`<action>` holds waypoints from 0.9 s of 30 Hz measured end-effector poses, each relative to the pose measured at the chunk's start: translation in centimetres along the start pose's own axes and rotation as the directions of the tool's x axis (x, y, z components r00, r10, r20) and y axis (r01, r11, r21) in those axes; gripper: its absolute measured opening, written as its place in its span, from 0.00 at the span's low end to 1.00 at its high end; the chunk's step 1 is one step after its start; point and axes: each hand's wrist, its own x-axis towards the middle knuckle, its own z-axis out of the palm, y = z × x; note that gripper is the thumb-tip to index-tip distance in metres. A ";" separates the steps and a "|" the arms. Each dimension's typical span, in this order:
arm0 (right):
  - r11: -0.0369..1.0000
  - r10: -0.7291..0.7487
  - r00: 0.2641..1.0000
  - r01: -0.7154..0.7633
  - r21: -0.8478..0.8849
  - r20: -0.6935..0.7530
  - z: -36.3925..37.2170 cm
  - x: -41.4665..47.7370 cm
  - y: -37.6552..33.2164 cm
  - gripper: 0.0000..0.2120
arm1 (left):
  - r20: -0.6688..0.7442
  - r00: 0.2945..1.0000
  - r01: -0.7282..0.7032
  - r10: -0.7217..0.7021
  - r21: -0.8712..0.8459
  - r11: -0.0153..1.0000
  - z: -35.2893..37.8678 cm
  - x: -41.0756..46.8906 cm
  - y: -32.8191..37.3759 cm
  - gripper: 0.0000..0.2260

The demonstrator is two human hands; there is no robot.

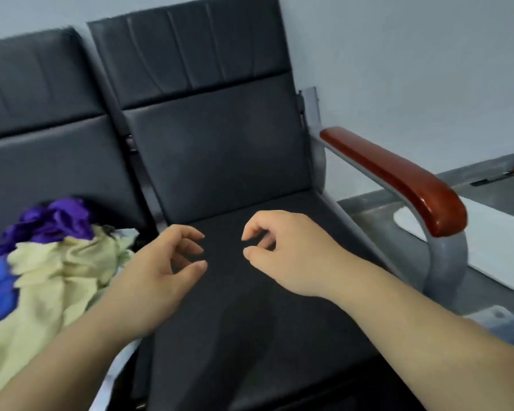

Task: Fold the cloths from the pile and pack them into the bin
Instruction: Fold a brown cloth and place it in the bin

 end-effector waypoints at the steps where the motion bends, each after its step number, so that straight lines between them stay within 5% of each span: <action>1: 0.999 -0.033 0.999 0.033 -0.001 0.033 1.7 1.4 -1.8 0.06 | -0.030 0.999 0.025 -0.024 0.018 1.000 -1.9 -0.8 -1.6 0.15; 9: 0.979 -0.202 0.947 0.204 0.015 0.249 16.2 9.3 -13.2 0.04 | -0.215 0.923 0.342 -0.319 0.077 0.937 -14.1 -7.2 -14.6 0.11; 16: 0.970 -0.237 0.912 0.242 0.025 0.336 27.0 13.6 -19.6 0.07 | -0.421 0.746 0.562 -0.516 -0.017 0.827 -20.2 -10.4 -23.2 0.13; 22: 0.964 -0.259 0.859 0.256 0.067 0.441 33.8 14.9 -22.0 0.04 | -0.459 0.620 0.756 -0.637 0.132 0.641 -21.1 -11.5 -29.9 0.23; 27: 0.984 -0.162 0.819 0.179 0.024 0.551 36.9 14.1 -20.7 0.13 | -0.422 0.546 0.829 -0.724 0.143 0.541 -19.8 -11.8 -34.2 0.06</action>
